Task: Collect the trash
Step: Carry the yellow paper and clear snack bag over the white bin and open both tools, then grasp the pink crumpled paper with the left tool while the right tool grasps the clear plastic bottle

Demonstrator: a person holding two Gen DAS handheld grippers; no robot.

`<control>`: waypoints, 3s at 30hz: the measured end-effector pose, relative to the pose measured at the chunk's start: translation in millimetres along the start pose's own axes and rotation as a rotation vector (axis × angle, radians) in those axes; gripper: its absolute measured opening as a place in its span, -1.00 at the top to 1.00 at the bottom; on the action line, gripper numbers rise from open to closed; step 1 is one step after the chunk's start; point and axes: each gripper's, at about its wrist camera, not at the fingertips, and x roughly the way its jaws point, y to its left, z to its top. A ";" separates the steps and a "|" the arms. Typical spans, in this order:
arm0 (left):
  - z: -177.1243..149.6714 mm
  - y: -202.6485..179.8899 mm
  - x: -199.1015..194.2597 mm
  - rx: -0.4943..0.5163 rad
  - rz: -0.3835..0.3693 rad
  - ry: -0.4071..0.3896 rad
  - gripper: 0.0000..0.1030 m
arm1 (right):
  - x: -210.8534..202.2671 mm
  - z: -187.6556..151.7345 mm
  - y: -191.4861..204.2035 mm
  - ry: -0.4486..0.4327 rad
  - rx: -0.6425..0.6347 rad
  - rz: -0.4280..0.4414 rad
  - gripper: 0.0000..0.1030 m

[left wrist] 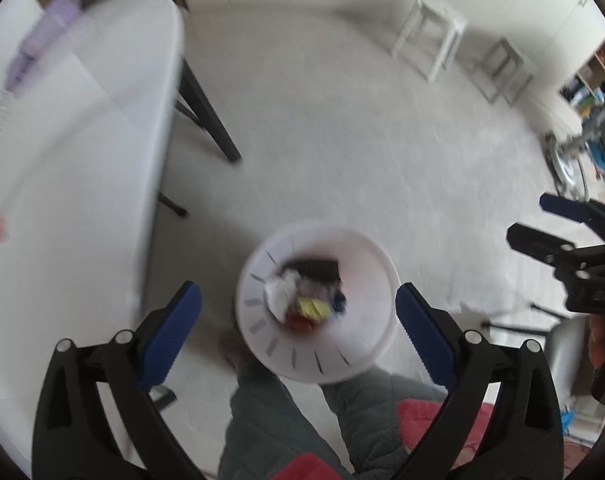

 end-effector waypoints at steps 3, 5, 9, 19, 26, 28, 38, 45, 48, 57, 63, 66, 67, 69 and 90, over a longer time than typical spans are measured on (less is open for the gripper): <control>5.6 18.0 -24.3 -0.045 0.035 -0.058 -0.83 | -8.6 15.7 10.7 -0.033 -0.020 0.023 -0.86; 6.6 36.4 -43.4 -0.101 0.060 -0.102 -0.85 | -10.9 24.0 20.3 -0.050 -0.040 0.038 -0.86; 1.1 72.0 -69.2 -0.192 0.111 -0.151 -0.85 | -16.1 39.3 50.1 -0.073 -0.106 0.080 -0.86; -35.6 251.0 -86.9 -0.718 0.247 -0.161 -0.85 | -21.4 70.7 154.2 -0.086 -0.260 0.223 -0.86; -10.1 358.0 -44.4 -0.951 0.263 -0.144 -0.84 | -13.4 91.6 222.0 -0.081 -0.287 0.241 -0.86; 2.4 380.6 -27.8 -1.000 0.278 -0.144 -0.83 | -10.9 96.2 235.5 -0.076 -0.286 0.241 -0.86; 20.4 424.4 36.5 -1.092 0.265 -0.038 -0.24 | 11.1 119.1 288.1 -0.034 -0.297 0.220 -0.86; 26.6 418.8 40.7 -1.075 0.308 -0.030 0.28 | 12.5 128.2 295.9 -0.035 -0.310 0.221 -0.86; 24.5 421.1 39.4 -1.080 0.311 -0.035 0.37 | 9.9 128.6 296.9 -0.039 -0.328 0.226 -0.86; 17.1 423.8 20.8 -1.048 0.298 -0.052 0.39 | 12.3 152.5 330.6 -0.011 -0.564 0.236 -0.86; -12.7 430.7 -15.7 -1.026 0.267 -0.071 0.38 | 30.4 220.7 420.6 0.036 -1.052 0.199 -0.86; -34.2 437.2 -29.8 -1.018 0.250 -0.105 0.37 | 55.6 259.9 485.9 0.092 -1.276 0.157 -0.86; -41.5 439.8 -32.8 -1.016 0.243 -0.111 0.37 | 63.6 269.3 504.1 0.110 -1.327 0.145 -0.86; -53.2 445.2 -34.8 -1.010 0.224 -0.114 0.37 | 84.9 287.6 546.6 0.162 -1.429 0.124 -0.86; -39.4 518.6 -16.9 -0.969 0.138 -0.237 0.37 | 259.3 306.7 718.0 0.417 -1.913 -0.083 -0.67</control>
